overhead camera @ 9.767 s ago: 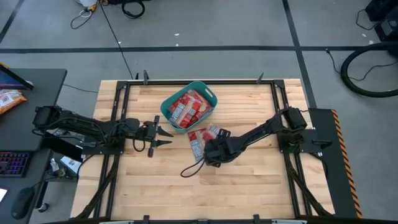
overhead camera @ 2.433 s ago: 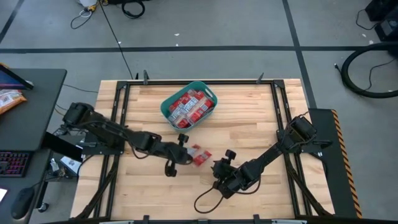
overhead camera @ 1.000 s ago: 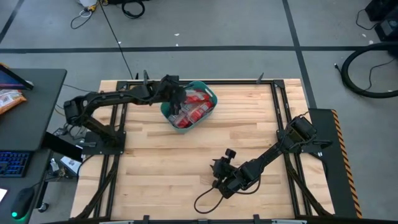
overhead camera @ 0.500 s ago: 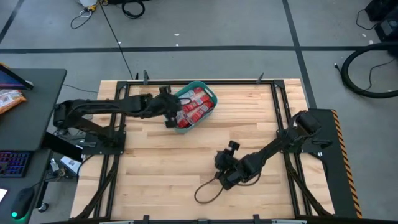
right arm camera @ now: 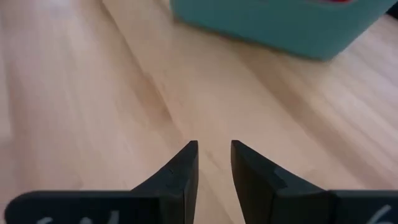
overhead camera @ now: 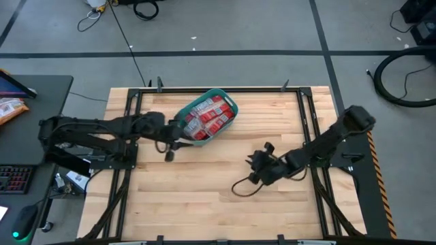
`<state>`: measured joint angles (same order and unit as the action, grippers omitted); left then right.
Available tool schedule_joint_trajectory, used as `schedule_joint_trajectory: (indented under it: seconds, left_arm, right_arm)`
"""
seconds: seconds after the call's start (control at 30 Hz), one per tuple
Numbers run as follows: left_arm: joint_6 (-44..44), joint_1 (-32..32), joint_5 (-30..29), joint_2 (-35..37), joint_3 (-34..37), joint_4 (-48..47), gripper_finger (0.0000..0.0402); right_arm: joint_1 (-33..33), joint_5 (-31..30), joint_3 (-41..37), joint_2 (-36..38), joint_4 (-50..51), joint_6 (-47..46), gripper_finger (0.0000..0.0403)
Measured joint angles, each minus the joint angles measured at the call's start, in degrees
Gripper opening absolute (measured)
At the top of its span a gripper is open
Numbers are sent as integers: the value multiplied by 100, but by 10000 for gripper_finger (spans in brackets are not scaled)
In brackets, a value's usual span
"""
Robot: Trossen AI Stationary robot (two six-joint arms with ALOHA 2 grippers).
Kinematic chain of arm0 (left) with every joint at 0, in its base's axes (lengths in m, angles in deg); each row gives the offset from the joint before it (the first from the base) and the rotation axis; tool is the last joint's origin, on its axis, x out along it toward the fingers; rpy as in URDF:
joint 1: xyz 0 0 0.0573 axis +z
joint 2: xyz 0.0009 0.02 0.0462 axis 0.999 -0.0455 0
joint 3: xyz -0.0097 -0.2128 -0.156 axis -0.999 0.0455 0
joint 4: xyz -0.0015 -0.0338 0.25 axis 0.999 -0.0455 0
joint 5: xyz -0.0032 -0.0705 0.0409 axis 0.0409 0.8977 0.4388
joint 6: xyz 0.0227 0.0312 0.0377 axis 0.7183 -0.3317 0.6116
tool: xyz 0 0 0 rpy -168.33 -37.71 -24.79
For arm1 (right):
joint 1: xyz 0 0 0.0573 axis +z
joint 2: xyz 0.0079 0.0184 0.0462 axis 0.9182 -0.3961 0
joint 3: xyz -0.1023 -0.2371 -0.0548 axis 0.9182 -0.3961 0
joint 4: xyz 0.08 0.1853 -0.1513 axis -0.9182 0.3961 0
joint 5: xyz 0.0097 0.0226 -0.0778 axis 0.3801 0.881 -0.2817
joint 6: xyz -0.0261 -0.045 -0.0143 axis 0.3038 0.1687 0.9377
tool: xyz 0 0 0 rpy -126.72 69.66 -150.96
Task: Sort popcorn bags into baskets
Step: Return to Home Position
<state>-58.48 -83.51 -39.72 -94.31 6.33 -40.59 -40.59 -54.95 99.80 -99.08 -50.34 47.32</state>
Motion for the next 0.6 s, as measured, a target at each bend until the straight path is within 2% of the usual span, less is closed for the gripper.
schedule_joint_trajectory:
  seconds: [0.13, 0.27, 0.6]
  left_arm:
    - [-247, 14, 105, 819, 619, 596, 94]
    - [-486, 44, 101, 1557, 1103, 829, 94]
    - [-903, 50, 34, 3076, 2029, 906, 94]
  right_arm:
    - [-15, -103, -173, 801, -22, 116, 99]
    - [-60, -360, -226, 1615, -36, 775, 99]
    - [-518, -376, -228, 3262, 471, 1629, 99]
